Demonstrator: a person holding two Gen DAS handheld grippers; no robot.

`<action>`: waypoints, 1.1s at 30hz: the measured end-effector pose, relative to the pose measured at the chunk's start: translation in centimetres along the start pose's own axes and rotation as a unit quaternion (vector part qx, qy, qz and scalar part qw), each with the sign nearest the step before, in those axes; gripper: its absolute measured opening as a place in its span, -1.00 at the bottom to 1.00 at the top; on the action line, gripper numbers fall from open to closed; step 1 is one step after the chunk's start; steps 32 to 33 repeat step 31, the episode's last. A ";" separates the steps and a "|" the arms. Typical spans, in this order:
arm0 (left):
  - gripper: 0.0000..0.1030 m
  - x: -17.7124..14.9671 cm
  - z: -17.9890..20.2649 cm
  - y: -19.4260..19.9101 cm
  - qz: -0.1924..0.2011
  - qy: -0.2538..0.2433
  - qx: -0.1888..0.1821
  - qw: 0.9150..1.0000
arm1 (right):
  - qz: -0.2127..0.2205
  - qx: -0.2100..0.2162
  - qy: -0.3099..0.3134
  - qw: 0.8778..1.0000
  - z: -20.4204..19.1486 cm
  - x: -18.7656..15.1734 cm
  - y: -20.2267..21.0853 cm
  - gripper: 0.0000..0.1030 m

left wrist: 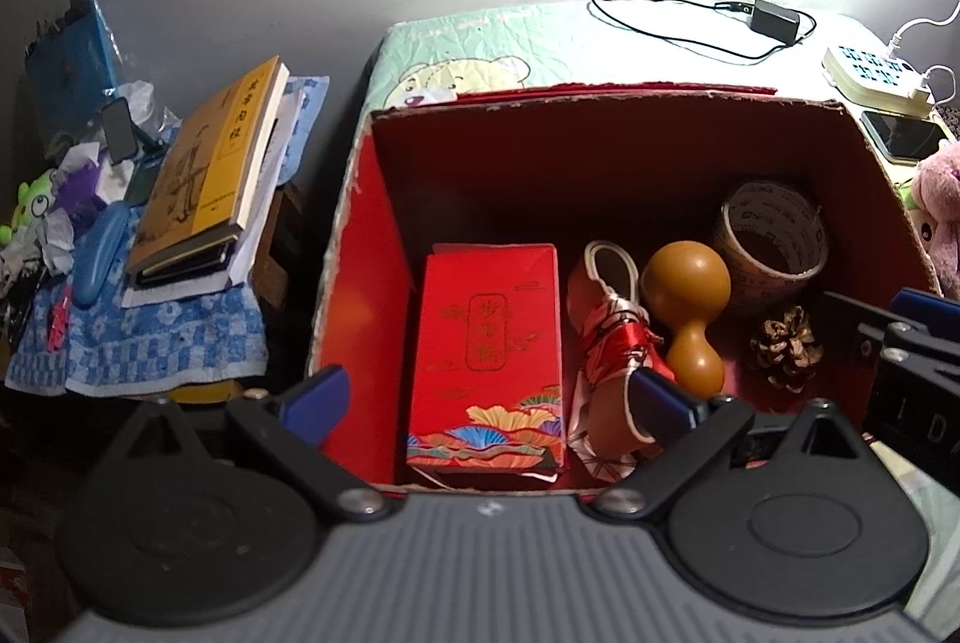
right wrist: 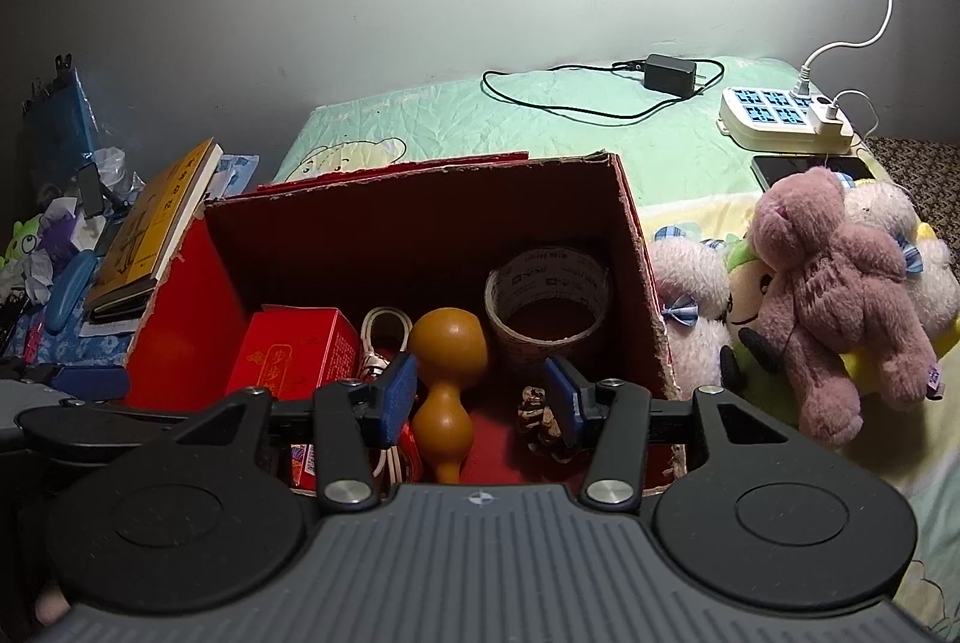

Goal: Organize objects

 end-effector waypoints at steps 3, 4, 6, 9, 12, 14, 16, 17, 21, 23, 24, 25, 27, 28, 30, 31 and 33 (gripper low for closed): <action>0.92 -0.1 0.2 -0.2 0.000 -0.002 -0.013 1.000 | 0.000 -0.002 -0.003 1.000 0.0 -0.2 -0.1 -0.02; 0.92 -0.1 0.2 -0.4 -0.001 -0.002 -0.010 1.000 | 0.001 -0.005 -0.003 1.000 0.1 -0.3 -0.1 -0.02; 0.92 -0.1 0.2 -0.7 -0.006 0.000 -0.014 1.000 | -0.002 -0.004 -0.006 1.000 0.2 -0.4 -0.3 -0.02; 0.92 0.1 0.1 -0.8 -0.007 -0.002 -0.016 1.000 | 0.003 -0.008 -0.008 1.000 0.2 -0.1 -0.3 -0.02; 0.92 0.1 0.1 -0.8 -0.007 0.000 -0.019 1.000 | 0.005 -0.009 -0.006 1.000 0.1 0.0 -0.3 -0.02; 0.92 -0.1 0.2 -0.9 -0.011 -0.001 -0.022 1.000 | 0.002 -0.012 -0.009 1.000 0.2 -0.2 -0.4 -0.02; 0.92 -0.2 0.3 -1.0 -0.011 -0.005 -0.024 1.000 | 0.000 -0.012 -0.011 1.000 0.2 -0.3 -0.4 -0.02; 0.92 -0.2 0.3 -1.0 -0.010 -0.007 -0.024 1.000 | 0.000 -0.012 -0.010 1.000 0.2 -0.3 -0.5 -0.02; 0.92 0.0 0.1 -1.2 -0.010 -0.008 -0.025 1.000 | 0.002 -0.013 -0.006 1.000 0.0 -0.1 -0.7 -0.02; 0.92 0.0 0.1 -1.3 -0.008 -0.009 -0.026 1.000 | 0.001 -0.013 -0.006 1.000 0.0 -0.1 -0.8 -0.02; 0.92 0.0 0.2 -1.2 0.000 -0.014 -0.025 1.000 | 0.000 -0.013 -0.008 1.000 0.0 -0.2 -0.9 -0.02; 0.92 0.0 0.3 -1.1 0.006 -0.018 -0.022 1.000 | -0.001 -0.012 -0.010 1.000 0.1 -0.2 -0.9 -0.02; 0.92 0.1 0.5 -0.9 0.012 -0.024 -0.026 0.999 | 0.000 -0.011 -0.016 1.000 0.3 -0.2 -0.9 -0.02; 0.92 0.2 0.7 -0.8 0.016 -0.026 -0.028 0.999 | 0.003 -0.011 -0.018 1.000 0.3 -0.1 -0.8 -0.02; 0.92 0.3 1.0 -0.7 0.024 -0.033 -0.016 0.999 | 0.005 -0.012 -0.020 1.000 0.4 -0.1 -0.9 -0.02; 0.92 0.4 1.0 -0.7 0.025 -0.036 -0.012 0.999 | 0.004 -0.012 -0.020 1.000 0.4 -0.1 -0.9 -0.02; 0.92 0.4 1.0 -0.7 0.025 -0.036 -0.012 0.999 | 0.004 -0.012 -0.020 1.000 0.4 -0.1 -0.9 -0.02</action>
Point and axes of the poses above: each gripper's, at about its wrist camera, not at the fingertips, and y roughly against the way its jaws point, z to its right, x to its top, the point moved 5 cm from there along -y, roughly the way its jaws point, and after that the axes turned 3 degrees about z, right-handed, at the moved point
